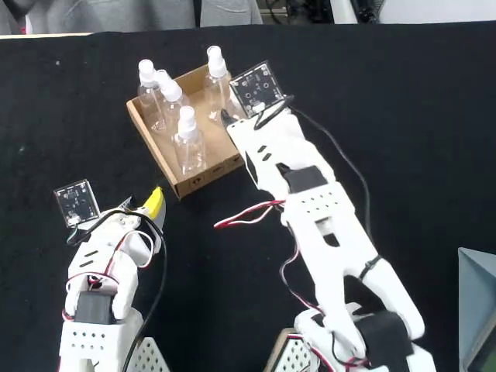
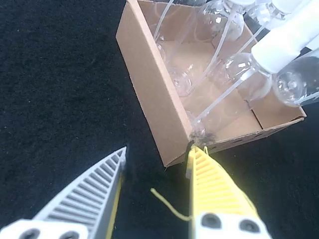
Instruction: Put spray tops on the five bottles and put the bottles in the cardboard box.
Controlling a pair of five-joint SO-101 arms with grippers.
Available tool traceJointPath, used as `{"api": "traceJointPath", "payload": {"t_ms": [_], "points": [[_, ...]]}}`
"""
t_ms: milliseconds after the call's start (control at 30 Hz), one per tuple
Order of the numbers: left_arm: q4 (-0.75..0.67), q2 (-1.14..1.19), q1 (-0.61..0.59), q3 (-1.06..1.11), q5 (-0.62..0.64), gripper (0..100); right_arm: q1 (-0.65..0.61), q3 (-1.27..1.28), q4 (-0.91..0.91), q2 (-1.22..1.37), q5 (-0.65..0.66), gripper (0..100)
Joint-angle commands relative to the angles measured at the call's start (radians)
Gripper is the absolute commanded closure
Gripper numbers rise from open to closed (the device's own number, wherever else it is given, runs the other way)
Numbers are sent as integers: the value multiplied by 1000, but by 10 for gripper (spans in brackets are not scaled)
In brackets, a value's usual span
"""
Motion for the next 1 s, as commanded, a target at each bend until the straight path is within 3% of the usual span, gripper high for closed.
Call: {"api": "traceJointPath", "payload": {"t_ms": [0,967], "points": [[-8,-5,-10,24,-6,816,23,-79,-63,10,-11,975],[-8,-3,-10,24,-6,816,23,-90,-209,300,-12,975]]}}
